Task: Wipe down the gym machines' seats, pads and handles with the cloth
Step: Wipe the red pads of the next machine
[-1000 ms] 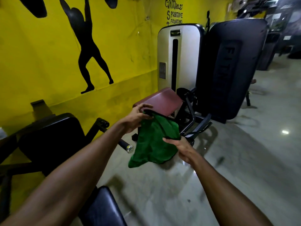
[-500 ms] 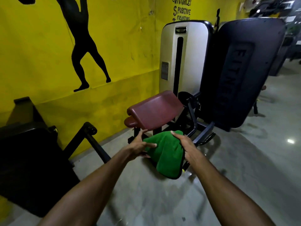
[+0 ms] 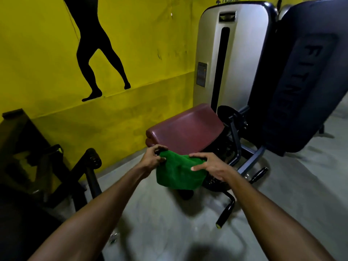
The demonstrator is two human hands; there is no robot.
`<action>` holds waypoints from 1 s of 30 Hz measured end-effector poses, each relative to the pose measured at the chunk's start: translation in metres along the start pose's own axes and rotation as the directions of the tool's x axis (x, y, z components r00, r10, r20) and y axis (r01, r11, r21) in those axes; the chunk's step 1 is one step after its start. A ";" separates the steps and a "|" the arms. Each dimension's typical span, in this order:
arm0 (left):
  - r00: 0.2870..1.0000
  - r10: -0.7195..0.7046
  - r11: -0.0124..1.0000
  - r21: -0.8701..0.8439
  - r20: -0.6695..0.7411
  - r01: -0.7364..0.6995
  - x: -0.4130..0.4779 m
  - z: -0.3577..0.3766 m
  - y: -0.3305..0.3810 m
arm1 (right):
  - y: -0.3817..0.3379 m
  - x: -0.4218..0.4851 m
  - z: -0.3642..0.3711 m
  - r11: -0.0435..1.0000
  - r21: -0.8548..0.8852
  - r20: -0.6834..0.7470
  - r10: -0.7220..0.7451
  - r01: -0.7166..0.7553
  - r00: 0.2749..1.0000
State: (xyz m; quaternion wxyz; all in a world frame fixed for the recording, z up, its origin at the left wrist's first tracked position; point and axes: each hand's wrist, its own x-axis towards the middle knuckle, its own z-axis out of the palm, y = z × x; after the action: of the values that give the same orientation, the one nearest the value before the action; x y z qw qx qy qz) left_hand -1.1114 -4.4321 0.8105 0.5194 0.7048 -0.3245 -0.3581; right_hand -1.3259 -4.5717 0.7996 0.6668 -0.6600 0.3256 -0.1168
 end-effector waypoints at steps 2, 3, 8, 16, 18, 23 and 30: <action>1.000 -0.015 0.995 0.099 -0.026 0.018 0.030 -0.002 0.000 | 0.000 0.034 -0.012 0.978 -0.206 -0.001 -0.035 0.034 0.999; 1.000 -0.013 0.986 0.164 -0.019 0.016 0.042 -0.004 0.000 | 0.002 0.050 -0.018 0.964 -0.263 -0.003 -0.050 0.047 0.999; 0.999 0.037 0.847 0.531 -0.010 -0.026 0.107 -0.003 -0.003 | 0.001 0.135 -0.046 0.854 -0.520 -0.072 -0.025 -0.016 0.997; 0.988 -0.010 0.826 0.556 -0.152 0.093 0.211 0.006 -0.006 | 0.018 0.232 -0.046 0.769 -0.630 -0.303 -0.372 0.109 0.877; 0.990 -0.002 0.812 0.578 -0.138 0.082 0.234 0.003 -0.015 | 0.029 0.239 -0.029 0.699 -0.668 -0.235 -0.522 0.253 0.820; 0.985 0.029 0.793 0.603 -0.169 0.080 0.291 -0.013 -0.028 | 0.066 0.285 0.022 0.517 -0.781 0.082 -0.470 0.349 0.879; 0.967 0.120 0.787 0.615 -0.223 0.044 0.352 -0.041 -0.029 | 0.067 0.360 0.059 0.365 -0.917 -0.004 -0.410 0.160 0.912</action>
State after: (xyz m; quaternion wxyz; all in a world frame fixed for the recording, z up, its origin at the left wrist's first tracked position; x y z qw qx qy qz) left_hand -0.8862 -4.6964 0.7316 0.3053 0.8679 -0.3694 -0.1307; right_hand -1.0362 -4.7282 0.6294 0.1335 -0.9402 0.2919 -0.1141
